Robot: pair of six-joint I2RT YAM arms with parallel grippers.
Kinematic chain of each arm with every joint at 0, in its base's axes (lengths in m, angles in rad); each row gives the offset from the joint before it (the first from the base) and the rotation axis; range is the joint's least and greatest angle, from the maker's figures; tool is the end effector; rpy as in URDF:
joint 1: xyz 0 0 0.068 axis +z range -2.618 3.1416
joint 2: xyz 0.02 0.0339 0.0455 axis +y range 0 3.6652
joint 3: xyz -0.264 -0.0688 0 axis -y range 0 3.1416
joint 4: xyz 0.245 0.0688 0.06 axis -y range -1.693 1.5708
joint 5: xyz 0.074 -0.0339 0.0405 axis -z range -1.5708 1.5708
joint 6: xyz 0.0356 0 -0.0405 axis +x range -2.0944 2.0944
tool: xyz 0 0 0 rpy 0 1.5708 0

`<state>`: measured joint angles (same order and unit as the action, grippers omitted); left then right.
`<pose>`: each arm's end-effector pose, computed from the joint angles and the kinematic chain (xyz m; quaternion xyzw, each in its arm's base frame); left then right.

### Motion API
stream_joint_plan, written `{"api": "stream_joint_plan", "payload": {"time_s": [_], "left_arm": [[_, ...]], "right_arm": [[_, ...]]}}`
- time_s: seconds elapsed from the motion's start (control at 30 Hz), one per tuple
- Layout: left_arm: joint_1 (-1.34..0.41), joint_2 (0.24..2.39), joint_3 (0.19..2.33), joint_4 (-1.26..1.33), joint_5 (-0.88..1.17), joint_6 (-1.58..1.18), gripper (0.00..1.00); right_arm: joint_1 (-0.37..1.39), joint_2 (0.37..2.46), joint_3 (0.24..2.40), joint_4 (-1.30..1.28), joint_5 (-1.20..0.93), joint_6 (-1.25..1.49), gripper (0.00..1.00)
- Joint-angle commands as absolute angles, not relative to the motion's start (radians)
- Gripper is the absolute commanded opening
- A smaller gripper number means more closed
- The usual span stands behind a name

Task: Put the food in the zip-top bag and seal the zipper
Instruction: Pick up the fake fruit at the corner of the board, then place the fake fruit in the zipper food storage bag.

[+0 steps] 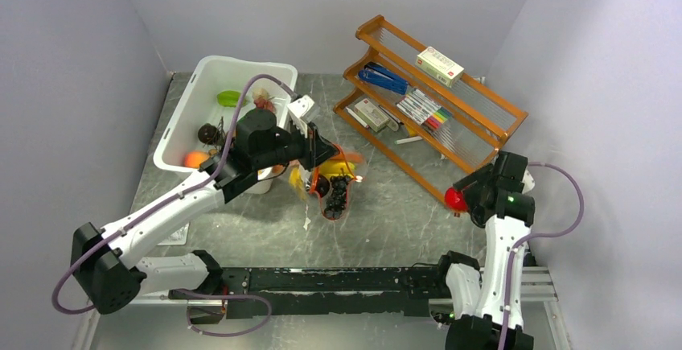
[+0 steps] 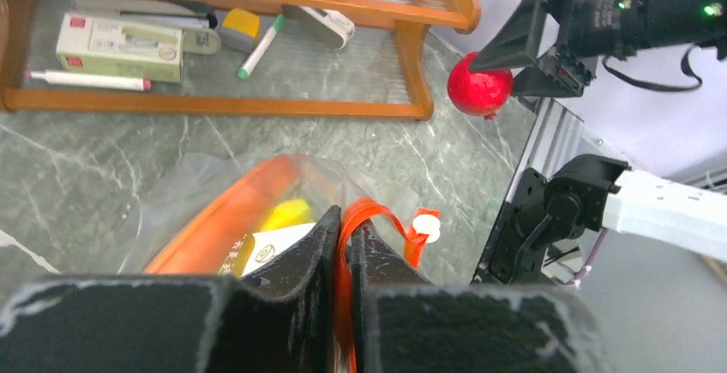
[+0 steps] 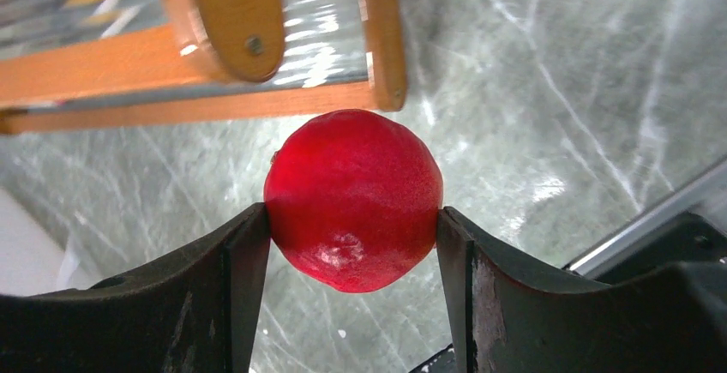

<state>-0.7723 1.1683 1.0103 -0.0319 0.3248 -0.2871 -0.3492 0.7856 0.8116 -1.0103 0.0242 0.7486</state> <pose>0.1882 -0.1992 0.3568 0.2827 0.7138 -0.4251 0.4794 0.1288 -0.0478 0.2753 0.5024 0.8148 0.0460 0.2856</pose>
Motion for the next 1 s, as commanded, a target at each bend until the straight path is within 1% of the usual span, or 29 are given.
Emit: {"api": "stream_joint_plan", "payload": {"time_s": [0.0,0.17,0.37,0.5,0.63,0.8,0.97], "left_arm": [[-0.707,1.202,1.02,0.06,0.451,-0.415,0.07],[-0.646,1.221,0.993,0.078,0.469,-0.478,0.07],[-0.546,1.305,1.009,0.071,0.588,-0.545,0.07],[-0.512,1.33,0.994,0.098,0.621,-0.534,0.07],[-0.505,1.324,0.994,0.102,0.619,-0.468,0.07],[-0.497,1.335,1.025,0.058,0.587,-0.426,0.07],[-0.481,1.341,1.01,0.055,0.582,-0.428,0.07]], "right_arm": [[-0.304,0.749,0.793,-0.961,-0.109,0.669,0.33],[-0.274,0.724,0.826,-0.983,-0.162,0.588,0.32],[-0.253,0.705,0.864,-0.968,-0.294,0.569,0.31],[-0.236,0.713,0.94,-0.972,-0.299,0.52,0.31],[-0.206,0.767,0.987,-0.955,-0.287,0.478,0.31],[-0.181,0.807,1.053,-0.913,-0.353,0.499,0.31],[-0.155,0.818,1.116,-0.891,-0.408,0.496,0.3]]}}
